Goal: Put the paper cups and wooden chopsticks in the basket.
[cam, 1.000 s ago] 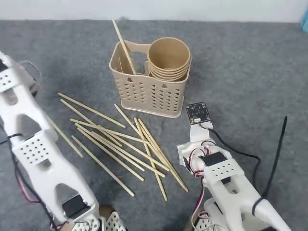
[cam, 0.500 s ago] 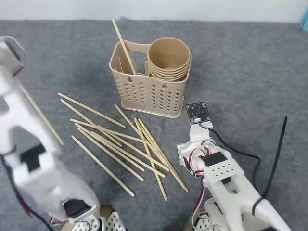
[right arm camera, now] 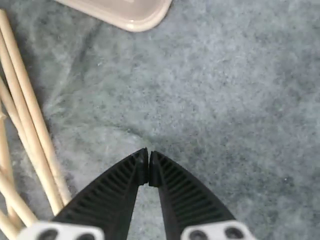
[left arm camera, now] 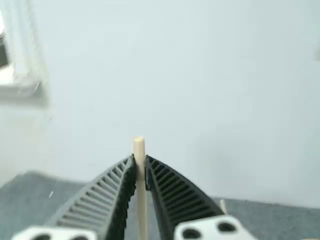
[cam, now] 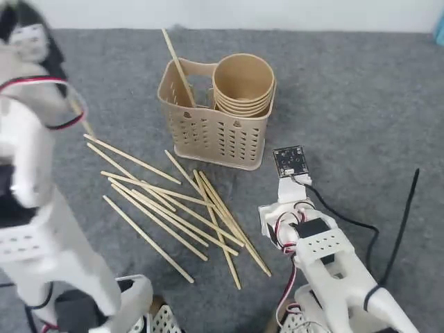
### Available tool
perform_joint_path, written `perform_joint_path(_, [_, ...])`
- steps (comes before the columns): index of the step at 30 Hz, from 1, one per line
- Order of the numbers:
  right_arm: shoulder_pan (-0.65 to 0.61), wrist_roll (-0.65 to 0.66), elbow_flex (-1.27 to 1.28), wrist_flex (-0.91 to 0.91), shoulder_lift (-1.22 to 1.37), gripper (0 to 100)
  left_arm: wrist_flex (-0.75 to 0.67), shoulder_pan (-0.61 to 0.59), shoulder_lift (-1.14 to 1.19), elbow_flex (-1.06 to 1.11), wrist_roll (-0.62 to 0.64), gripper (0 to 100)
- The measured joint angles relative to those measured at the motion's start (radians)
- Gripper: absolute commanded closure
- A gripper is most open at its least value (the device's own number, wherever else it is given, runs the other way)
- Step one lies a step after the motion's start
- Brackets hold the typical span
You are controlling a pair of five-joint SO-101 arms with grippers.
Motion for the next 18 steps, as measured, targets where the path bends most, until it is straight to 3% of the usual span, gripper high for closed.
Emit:
perform_joint_path(5, [0.0,0.0,0.0,0.0,0.0,98.0,-0.23,0.123,-0.011,0.153,-0.026,99])
perform_joint_path(12, [0.0,0.0,0.0,0.0,0.0,98.0,-0.657,0.204,-0.011,0.319,-0.026,99])
perform_joint_path(18, [0.008,0.0,0.0,0.0,0.0,98.0,-0.74,0.305,-0.011,0.419,-0.026,99])
